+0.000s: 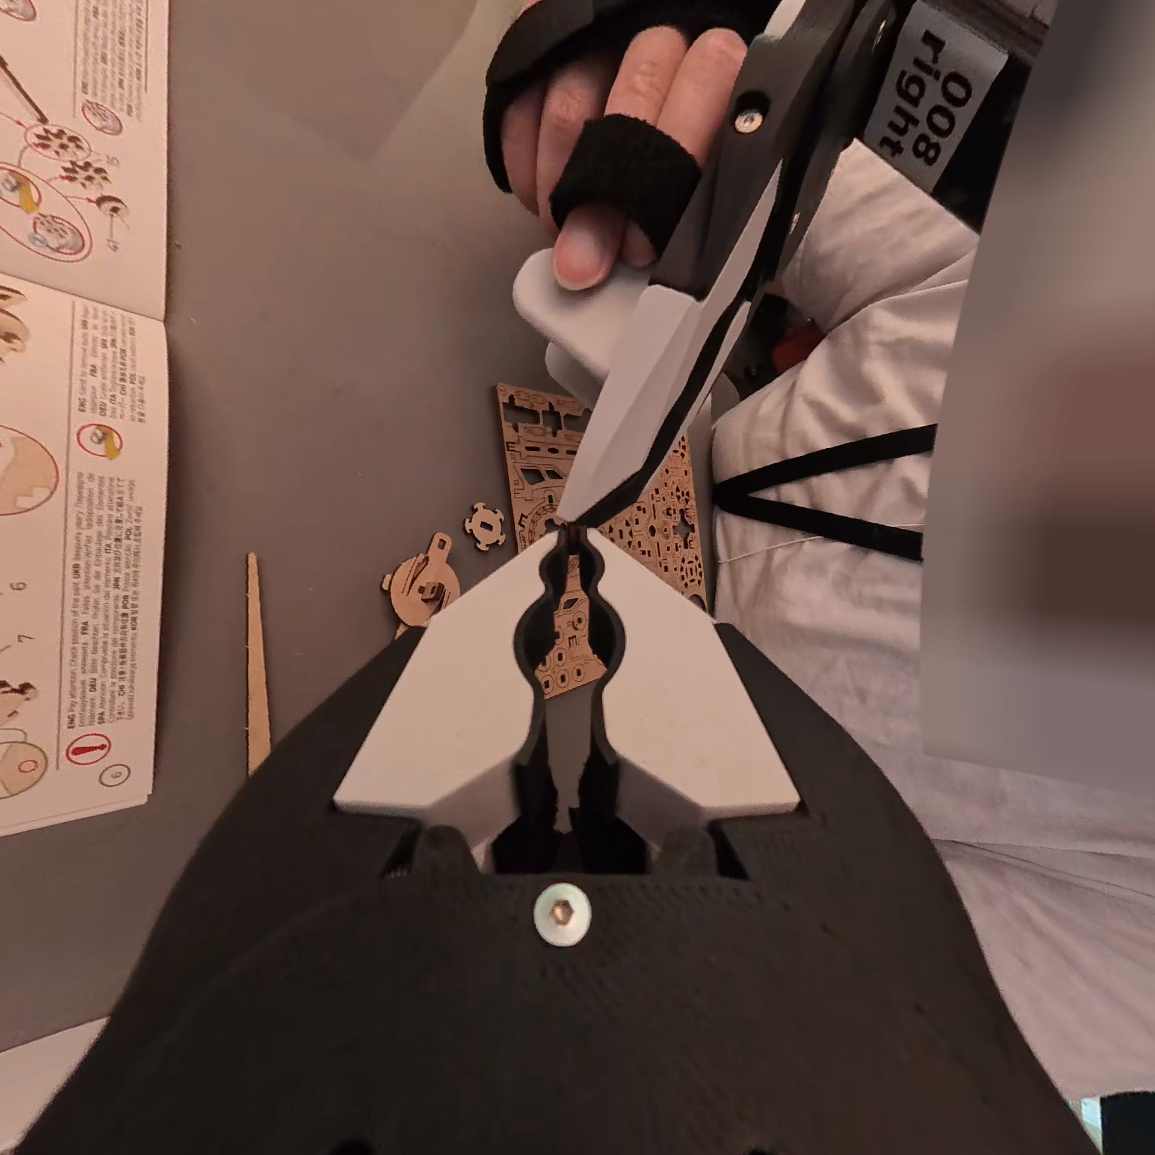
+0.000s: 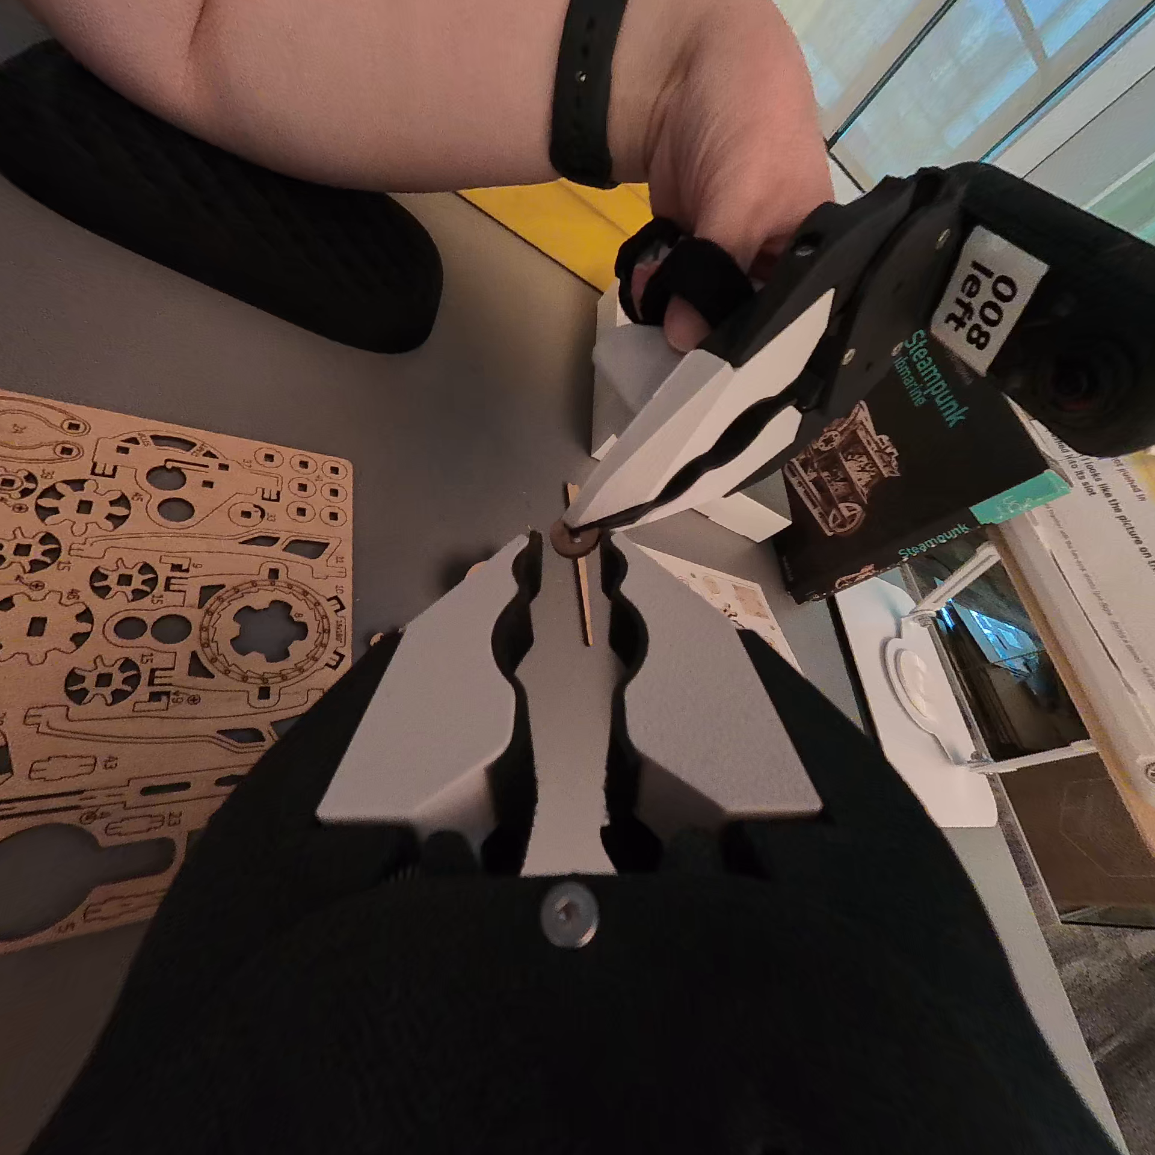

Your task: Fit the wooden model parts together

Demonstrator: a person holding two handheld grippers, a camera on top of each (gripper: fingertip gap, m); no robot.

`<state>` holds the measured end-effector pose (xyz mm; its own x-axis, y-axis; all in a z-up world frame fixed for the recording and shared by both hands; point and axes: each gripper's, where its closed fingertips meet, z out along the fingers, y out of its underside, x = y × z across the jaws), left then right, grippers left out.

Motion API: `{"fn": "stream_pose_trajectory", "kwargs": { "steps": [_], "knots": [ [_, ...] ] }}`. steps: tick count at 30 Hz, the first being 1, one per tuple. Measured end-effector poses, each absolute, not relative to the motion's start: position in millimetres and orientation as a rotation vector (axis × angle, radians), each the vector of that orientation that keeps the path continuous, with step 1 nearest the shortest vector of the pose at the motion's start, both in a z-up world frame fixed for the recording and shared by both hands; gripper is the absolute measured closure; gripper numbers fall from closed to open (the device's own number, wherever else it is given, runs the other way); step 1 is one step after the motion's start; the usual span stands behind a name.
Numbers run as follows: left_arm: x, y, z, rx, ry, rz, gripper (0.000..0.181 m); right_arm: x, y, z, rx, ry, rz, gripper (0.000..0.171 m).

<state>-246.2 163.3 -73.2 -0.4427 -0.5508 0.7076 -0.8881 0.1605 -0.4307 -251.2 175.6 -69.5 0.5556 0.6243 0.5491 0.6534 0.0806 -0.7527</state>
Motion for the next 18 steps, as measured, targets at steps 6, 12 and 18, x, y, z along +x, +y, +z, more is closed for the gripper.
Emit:
{"fn": "stream_pose_trajectory", "kwargs": {
  "steps": [6, 12, 18],
  "knots": [
    [-244.9, 165.9, -71.7, 1.376, -2.063, 1.197, 0.177, -249.3, 179.3, -67.7, -1.624, -1.044, 0.006, 0.156],
    [-221.6, 206.8, -60.5, 1.641, -1.992, 1.326, 0.155, -249.0, 194.9, -97.0, -1.921, -0.761, 0.292, 0.157],
    [-224.5, 228.1, -55.9, 1.742, -2.016, 1.327, 0.155, -257.9, 195.6, -130.9, -2.075, -0.735, 0.313, 0.157]
  ]
}}
